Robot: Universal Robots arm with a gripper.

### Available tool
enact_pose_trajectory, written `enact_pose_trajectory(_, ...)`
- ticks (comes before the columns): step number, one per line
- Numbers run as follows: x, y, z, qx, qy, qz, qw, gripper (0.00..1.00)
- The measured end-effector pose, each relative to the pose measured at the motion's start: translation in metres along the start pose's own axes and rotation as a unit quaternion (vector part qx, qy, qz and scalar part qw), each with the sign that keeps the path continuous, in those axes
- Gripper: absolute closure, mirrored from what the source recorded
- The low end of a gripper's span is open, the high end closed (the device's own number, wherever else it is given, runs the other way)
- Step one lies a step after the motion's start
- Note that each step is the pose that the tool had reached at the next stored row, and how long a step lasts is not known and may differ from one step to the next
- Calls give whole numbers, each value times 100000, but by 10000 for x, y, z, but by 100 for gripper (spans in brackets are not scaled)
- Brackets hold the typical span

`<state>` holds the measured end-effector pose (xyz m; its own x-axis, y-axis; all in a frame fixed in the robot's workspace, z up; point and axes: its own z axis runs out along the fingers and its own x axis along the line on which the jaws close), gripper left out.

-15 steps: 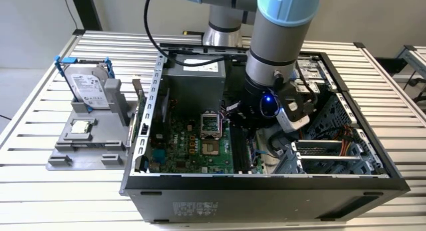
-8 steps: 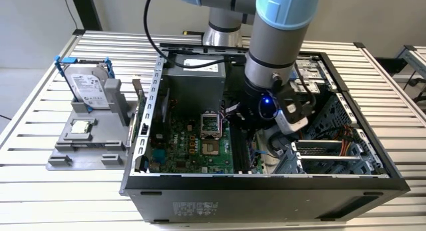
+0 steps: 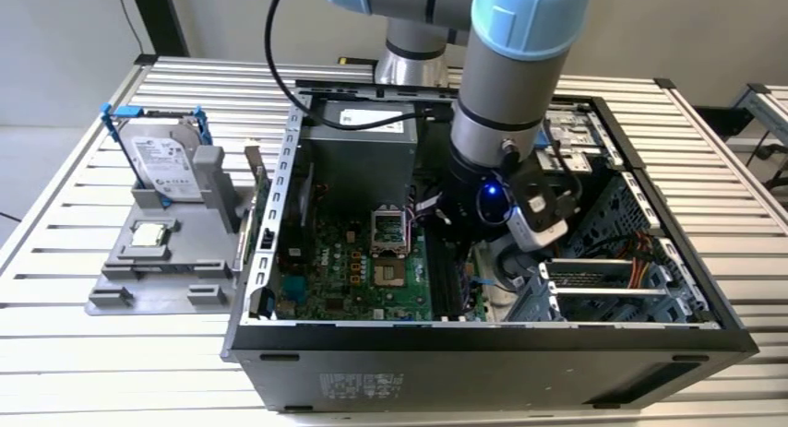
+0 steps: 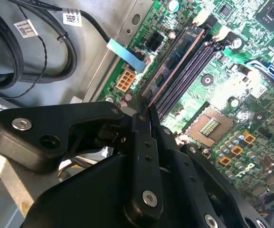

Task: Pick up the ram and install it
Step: 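Insert the ram into the slot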

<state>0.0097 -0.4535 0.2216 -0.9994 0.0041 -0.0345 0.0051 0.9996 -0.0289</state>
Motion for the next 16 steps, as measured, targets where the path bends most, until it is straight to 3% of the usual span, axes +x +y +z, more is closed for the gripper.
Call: enact_pose_trajectory(16, 4, -23, 26, 8, 53, -380, 99999, 100)
